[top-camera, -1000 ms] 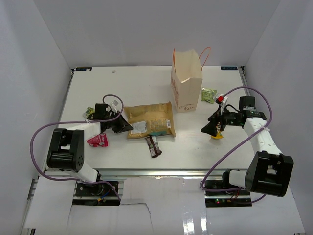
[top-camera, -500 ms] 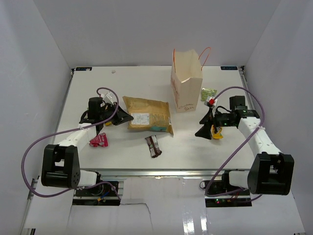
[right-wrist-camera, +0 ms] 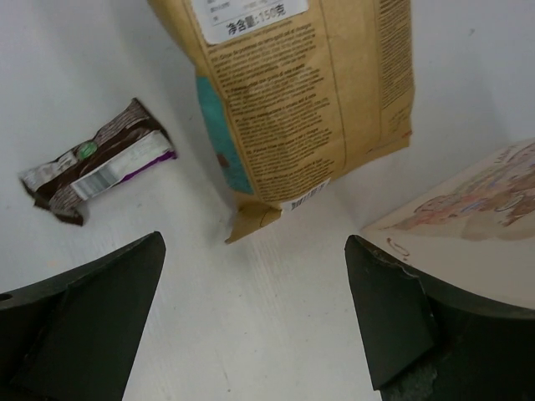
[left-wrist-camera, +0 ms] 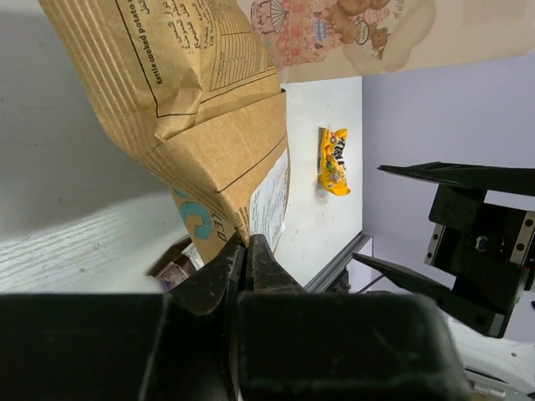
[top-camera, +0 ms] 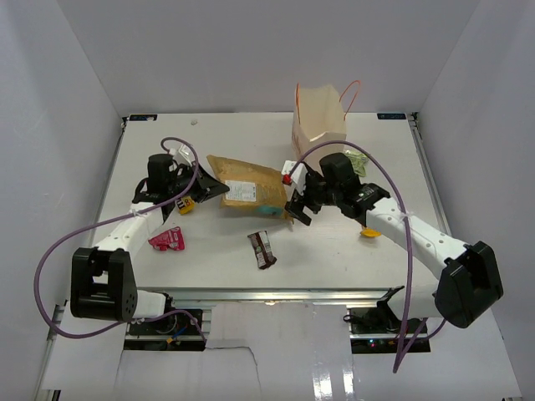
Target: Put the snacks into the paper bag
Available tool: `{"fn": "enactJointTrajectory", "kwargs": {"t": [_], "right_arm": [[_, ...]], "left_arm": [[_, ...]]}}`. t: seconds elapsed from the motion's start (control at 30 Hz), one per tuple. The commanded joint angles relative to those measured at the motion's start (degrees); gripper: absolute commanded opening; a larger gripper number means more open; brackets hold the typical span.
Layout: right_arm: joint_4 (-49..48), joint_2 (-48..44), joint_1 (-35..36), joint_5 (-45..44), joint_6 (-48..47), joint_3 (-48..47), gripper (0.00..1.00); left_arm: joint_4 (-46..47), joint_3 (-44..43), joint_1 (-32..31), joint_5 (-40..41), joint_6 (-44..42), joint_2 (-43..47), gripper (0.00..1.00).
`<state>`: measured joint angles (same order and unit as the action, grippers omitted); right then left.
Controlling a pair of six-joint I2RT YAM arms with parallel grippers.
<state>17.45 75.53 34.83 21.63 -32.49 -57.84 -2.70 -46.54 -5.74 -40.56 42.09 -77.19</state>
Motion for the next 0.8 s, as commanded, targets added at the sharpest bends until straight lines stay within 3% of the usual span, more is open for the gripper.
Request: {"fn": "enactJointTrajectory", "kwargs": {"t": [0.0,0.13,0.33,0.47,0.5,0.6,0.77], "right_arm": [[-10.92,1.28,4.45,-14.04,5.15,-2.98,0.94],[-15.17,2.51,8.67,-18.72,7.96,-4.2,0.96],[-11.15,2.52,7.54,-15.67,10.17,-10.61,0.98],[-2.96,0.77,-0.88,-1.19,8.41,-15.63,0.93],[-1.82,-0.19,-3.43,7.73,8.15,-16.07,0.93],[-1.37,-2.57,-12.49,19.72,9.11,-15.2,0.95],[-1.19,-6.44,-17.6,23.37,9.81,-9.76,0.95]], "left_arm": [[0.68,-3.55,0.38,-1.89,3.08,3.01,0.0],[1.29,-4.08,0.38,-1.98,6.51,4.76,0.0],[6.82,-4.95,0.38,-2.25,12.75,8.1,0.0],[8.15,-8.9,0.29,-1.98,12.76,9.51,0.0],[7.8,-9.87,0.38,-1.64,11.8,9.69,0.0],[7.01,-13.3,0.38,-1.37,10.65,9.78,0.0],[7.45,-17.43,0.29,-1.1,9.77,8.81,0.0]]}}
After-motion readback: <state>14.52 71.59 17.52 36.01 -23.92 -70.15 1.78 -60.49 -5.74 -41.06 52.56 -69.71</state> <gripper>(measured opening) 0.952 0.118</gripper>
